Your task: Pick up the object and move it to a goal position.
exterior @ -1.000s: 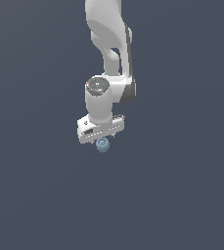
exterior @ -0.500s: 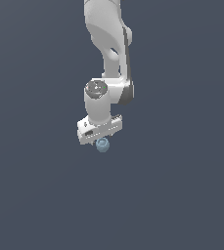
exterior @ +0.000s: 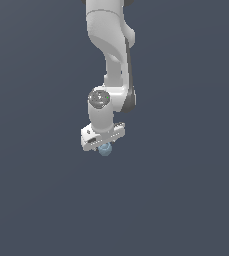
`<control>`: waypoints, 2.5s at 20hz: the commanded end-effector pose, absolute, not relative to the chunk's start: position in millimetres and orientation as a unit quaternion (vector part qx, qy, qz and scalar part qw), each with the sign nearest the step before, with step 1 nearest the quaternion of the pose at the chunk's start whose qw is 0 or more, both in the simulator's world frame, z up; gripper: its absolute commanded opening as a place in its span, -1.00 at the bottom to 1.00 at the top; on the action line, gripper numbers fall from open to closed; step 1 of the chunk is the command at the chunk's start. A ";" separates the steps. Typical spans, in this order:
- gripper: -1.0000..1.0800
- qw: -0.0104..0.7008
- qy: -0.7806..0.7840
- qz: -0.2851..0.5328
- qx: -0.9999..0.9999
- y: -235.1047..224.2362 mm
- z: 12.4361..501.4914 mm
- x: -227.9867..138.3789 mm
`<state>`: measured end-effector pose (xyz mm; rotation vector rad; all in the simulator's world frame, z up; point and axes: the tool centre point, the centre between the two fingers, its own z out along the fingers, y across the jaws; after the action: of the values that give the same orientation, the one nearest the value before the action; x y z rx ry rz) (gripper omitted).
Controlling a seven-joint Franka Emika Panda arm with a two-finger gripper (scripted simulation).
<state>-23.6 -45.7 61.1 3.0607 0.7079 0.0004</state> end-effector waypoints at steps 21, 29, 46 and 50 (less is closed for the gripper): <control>-1.00 0.000 0.226 0.000 0.974 -44.7 42.8 -22.0; -1.00 0.000 0.226 0.000 0.974 -21.3 71.3 -8.2; -1.00 0.000 0.226 0.000 0.974 81.6 197.0 55.3; -1.00 0.000 0.226 0.000 0.974 102.6 222.6 69.0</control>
<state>64.2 94.9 212.9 3.0596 0.7104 0.0022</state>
